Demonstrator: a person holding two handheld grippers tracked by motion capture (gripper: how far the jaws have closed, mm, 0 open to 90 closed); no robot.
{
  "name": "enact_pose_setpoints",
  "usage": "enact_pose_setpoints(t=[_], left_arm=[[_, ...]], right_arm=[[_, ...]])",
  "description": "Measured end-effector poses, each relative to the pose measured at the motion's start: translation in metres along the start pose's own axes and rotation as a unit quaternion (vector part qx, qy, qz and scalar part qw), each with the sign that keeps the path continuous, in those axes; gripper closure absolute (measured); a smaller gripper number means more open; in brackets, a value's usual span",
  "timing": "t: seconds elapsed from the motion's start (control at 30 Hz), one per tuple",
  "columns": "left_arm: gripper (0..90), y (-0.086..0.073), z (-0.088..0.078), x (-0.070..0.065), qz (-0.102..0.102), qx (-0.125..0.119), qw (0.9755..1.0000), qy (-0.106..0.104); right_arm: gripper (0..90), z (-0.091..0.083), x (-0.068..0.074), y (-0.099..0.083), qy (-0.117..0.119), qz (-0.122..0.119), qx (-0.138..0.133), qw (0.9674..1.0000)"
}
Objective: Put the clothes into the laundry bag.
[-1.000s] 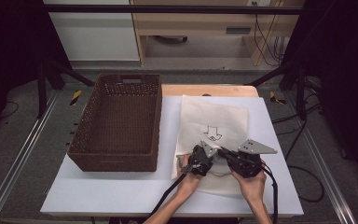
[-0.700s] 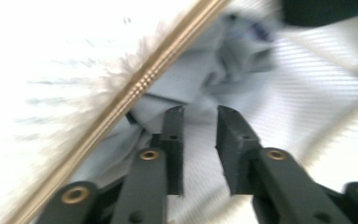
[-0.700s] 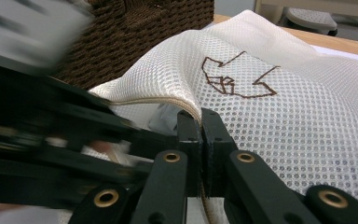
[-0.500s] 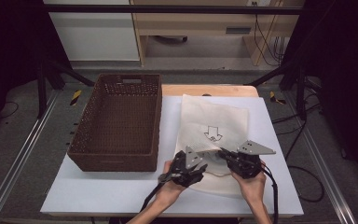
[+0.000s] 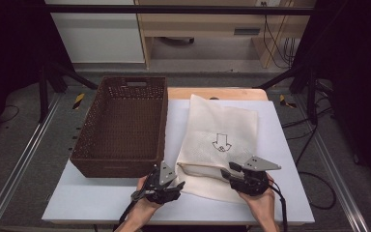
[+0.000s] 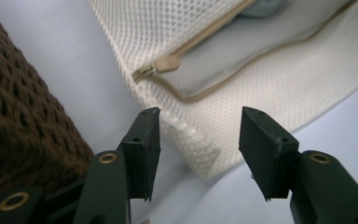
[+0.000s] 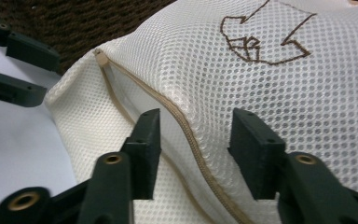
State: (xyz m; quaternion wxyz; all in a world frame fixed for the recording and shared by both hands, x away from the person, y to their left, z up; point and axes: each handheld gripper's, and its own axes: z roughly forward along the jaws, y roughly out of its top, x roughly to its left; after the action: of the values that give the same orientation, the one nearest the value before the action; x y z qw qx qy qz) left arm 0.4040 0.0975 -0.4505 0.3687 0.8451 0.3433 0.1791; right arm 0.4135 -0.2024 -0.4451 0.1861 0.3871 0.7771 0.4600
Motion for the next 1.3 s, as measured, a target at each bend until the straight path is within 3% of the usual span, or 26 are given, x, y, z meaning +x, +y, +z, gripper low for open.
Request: enact_pose_setpoints(t=[0.07, 0.17, 0.23, 0.3, 0.43, 0.57, 0.63, 0.8, 0.9, 1.0, 1.17, 1.3], left_arm=[[47.8, -0.004, 0.004, 0.004, -0.008, 0.005, 0.9999, -0.002], [47.3, -0.009, 0.009, 0.009, -0.005, 0.006, 1.0, -0.003], [48.6, -0.011, 0.011, 0.013, -0.01, 0.008, 0.9999, 0.0], [54.3, -0.013, 0.012, 0.016, -0.018, 0.009, 0.9997, -0.013], [64.5, -0.013, 0.01, 0.016, -0.015, 0.005, 0.9998, -0.016], [75.2, -0.015, 0.014, 0.014, -0.01, 0.021, 0.9997, -0.008], [78.3, -0.017, 0.018, 0.014, -0.016, 0.031, 0.9994, -0.004], [82.6, -0.018, 0.019, 0.016, -0.022, 0.034, 0.9991, -0.006], [83.7, -0.017, 0.019, 0.016, -0.017, 0.036, 0.9992, -0.004], [84.2, -0.017, 0.018, 0.014, -0.014, 0.036, 0.9992, -0.003], [84.5, -0.017, 0.015, 0.001, -0.004, 0.034, 0.9991, -0.023], [84.1, -0.017, 0.016, -0.009, 0.01, 0.03, 0.9992, -0.024]], right_arm=[[45.1, -0.001, 0.003, -0.003, 0.0, -0.008, -0.009, 0.9999], [34.5, -0.008, 0.006, -0.005, -0.01, -0.01, -0.029, 0.9995], [27.3, -0.013, 0.007, -0.006, -0.043, -0.003, -0.024, 0.9988], [27.8, -0.018, 0.003, -0.01, -0.053, 0.004, -0.024, 0.9983], [35.7, -0.028, -0.009, -0.025, -0.09, 0.033, 0.016, 0.9953], [37.7, -0.036, -0.018, -0.041, -0.114, 0.069, 0.054, 0.9896], [38.2, -0.036, -0.021, -0.047, -0.13, 0.072, 0.08, 0.9857], [49.0, -0.028, -0.028, -0.052, -0.123, 0.083, 0.122, 0.9814], [57.7, -0.029, -0.033, -0.051, -0.124, 0.083, 0.125, 0.9809], [60.3, -0.028, -0.037, -0.051, -0.123, 0.08, 0.124, 0.9814], [60.7, -0.026, -0.043, -0.048, -0.149, 0.063, 0.126, 0.9788], [58.4, -0.025, -0.05, -0.05, -0.162, 0.056, 0.115, 0.9784]])
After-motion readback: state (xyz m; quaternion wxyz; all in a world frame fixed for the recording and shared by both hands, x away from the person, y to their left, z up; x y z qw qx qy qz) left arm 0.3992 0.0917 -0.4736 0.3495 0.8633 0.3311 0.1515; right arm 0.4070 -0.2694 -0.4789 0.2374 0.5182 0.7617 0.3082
